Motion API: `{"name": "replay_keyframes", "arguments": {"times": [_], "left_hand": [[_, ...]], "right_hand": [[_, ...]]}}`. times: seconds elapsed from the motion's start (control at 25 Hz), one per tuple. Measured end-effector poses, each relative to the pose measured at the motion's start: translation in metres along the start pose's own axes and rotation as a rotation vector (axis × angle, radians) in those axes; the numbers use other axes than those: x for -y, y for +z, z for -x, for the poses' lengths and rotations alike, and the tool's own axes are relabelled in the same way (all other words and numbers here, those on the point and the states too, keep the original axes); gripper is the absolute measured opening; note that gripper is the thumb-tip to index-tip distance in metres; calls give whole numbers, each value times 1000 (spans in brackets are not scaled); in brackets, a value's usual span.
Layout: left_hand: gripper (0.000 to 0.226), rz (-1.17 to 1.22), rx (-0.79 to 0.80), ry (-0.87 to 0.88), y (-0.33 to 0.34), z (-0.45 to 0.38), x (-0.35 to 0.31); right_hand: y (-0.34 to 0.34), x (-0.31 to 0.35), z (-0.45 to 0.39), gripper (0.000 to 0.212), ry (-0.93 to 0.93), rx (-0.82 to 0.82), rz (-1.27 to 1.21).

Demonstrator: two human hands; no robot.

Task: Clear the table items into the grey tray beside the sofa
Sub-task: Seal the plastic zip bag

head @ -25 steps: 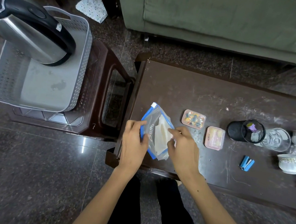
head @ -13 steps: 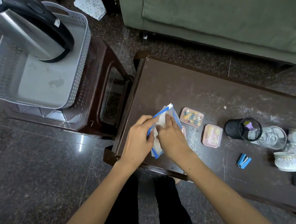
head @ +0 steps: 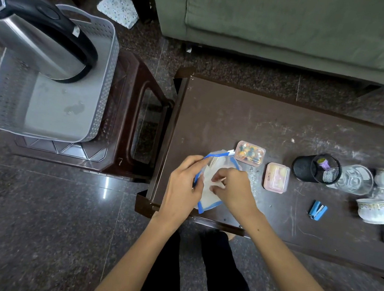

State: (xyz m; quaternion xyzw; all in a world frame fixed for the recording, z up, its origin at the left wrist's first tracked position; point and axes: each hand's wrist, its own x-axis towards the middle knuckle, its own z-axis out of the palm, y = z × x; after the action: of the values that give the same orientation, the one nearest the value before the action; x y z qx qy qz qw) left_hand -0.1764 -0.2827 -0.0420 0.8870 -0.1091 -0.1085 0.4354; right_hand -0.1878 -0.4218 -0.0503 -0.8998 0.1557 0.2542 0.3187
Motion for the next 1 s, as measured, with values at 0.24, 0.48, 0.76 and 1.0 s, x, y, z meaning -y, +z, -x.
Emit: {"name": "replay_keyframes", "arguments": {"times": [0.24, 0.48, 0.76, 1.0], "left_hand": [[43, 22, -24, -38, -1, 1, 3], [48, 45, -51, -108, -3, 4, 1], [39, 149, -69, -204, -4, 8, -3], [35, 279, -60, -199, -2, 10, -4]], "right_hand": [[-4, 6, 9, 21, -53, -17, -18], [-35, 4, 46, 20, -166, -337, -389], [-63, -1, 64, 34, -105, -705, -590], [-44, 7, 30, 27, -39, -314, -79]]}}
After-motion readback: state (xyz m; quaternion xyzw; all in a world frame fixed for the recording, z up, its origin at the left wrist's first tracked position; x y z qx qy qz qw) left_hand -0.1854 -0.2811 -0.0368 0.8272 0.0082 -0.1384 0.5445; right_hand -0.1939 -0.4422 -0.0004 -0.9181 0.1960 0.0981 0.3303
